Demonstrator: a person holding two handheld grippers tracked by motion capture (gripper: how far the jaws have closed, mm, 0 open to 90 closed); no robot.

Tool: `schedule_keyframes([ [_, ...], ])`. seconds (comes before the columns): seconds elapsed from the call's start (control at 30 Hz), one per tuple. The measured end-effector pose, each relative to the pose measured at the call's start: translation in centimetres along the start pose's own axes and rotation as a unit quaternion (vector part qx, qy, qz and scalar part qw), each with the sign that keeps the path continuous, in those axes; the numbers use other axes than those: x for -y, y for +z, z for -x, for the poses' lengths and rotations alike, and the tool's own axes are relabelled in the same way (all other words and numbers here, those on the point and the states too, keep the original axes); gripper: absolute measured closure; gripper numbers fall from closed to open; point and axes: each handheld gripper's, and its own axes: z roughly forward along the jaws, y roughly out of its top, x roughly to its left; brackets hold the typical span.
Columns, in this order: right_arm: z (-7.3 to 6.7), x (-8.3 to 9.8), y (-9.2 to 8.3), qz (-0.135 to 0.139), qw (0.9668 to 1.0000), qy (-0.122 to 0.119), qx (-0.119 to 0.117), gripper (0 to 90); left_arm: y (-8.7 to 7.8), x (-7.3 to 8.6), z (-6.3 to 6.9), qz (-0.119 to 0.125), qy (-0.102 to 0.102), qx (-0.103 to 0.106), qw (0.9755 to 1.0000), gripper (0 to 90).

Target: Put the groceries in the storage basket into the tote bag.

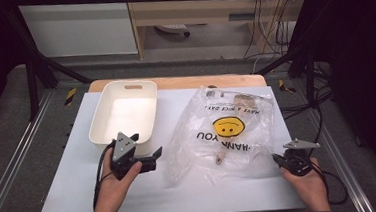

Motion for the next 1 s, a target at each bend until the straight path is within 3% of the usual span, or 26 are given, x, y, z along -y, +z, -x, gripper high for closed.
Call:
schedule_keyframes([
  [0.17, 0.3, 0.0, 0.2, -0.001, 1.0000, 0.001, 0.006, 90.0, 2.2, 0.4, 2.4, -0.021, 0.016, 0.019, 0.9995, 10.5],
  [0.3, 0.4, 0.0, 0.1, 0.000, 1.0000, 0.000, 0.008, 90.0, 4.6, 0.9, 3.4, -0.047, 0.025, 0.022, 0.9983, 10.6],
  [0.5, 0.3, 0.0, 0.2, 0.000, 0.9999, -0.006, 0.010, 90.0, 7.6, 2.0, 3.6, -0.087, 0.030, 0.019, 0.9956, 11.7],
  [0.73, 0.1, 0.0, 0.1, -0.002, 0.9999, -0.012, 0.009, 90.0, 8.7, 2.9, 3.2, -0.132, 0.026, 0.025, 0.9906, 17.8],
  [0.9, -0.1, 0.0, 0.1, -0.002, 0.9999, -0.014, 0.007, 90.0, 9.0, 3.7, 2.7, -0.160, 0.003, 0.041, 0.9862, 48.6],
  [1.0, -0.4, 0.1, -0.1, 0.006, 0.9998, -0.017, 0.000, 84.0, 8.9, 4.0, 2.7, -0.159, 0.002, 0.049, 0.9860, 63.2],
])
